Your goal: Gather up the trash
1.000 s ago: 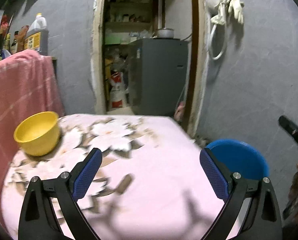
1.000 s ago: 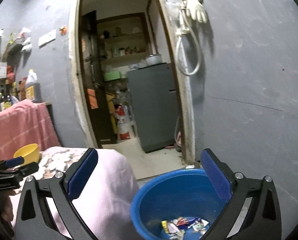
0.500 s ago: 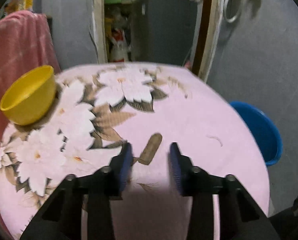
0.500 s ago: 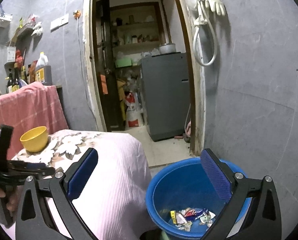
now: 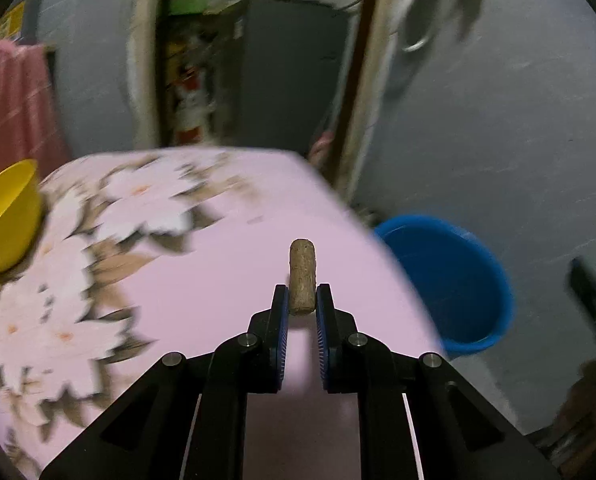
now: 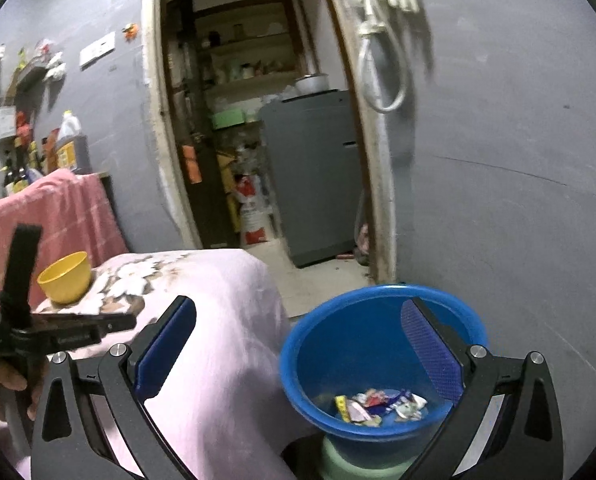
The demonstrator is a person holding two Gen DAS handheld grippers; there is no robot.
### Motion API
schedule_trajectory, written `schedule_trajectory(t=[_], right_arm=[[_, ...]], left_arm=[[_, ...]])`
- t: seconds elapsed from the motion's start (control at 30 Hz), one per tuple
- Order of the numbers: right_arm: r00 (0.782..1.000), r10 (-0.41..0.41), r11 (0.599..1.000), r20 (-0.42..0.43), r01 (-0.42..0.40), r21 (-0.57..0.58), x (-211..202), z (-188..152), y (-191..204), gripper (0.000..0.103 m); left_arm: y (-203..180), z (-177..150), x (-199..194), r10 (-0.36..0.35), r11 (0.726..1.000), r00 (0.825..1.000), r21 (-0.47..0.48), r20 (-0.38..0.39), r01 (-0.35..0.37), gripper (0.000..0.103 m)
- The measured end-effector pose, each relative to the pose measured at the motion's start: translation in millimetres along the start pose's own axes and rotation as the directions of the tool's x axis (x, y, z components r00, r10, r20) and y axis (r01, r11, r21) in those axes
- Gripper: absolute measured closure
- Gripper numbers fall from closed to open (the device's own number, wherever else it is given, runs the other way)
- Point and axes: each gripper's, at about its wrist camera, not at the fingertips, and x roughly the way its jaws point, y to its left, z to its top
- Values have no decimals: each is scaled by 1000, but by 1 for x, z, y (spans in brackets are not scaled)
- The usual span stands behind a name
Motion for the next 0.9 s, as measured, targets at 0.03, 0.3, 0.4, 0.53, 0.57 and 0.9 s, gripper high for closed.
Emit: schedule_trajectory(t=[0.03,0.3,0.4,0.53,0.57,0.9], right_arm=[[1000,-24,1000,2,24,6,-2,-1,-5,0],[982,-185,972,22,180,152,-17,1,-61,0],[978,-206,960,20,198,197,-20,2,-74,0],[978,-207,958,19,199,204,-23,1,-77,0],[979,-203,961,23,195,198,-24,2,-74,0],[977,-158,984,145,144,104,-68,4,-31,0]], left_arm=[[-11,3,1,-28,1000,1000,8,9,28,93],[-103,35,32,-180,980,984,86,1,179,88],[-122,40,31,-198,975,980,103,14,195,70],[-115,36,21,-218,974,975,79,48,214,70],[-109,35,17,-213,976,976,66,53,209,70],[-63,16,-76,-115,992,964,-23,238,124,46]])
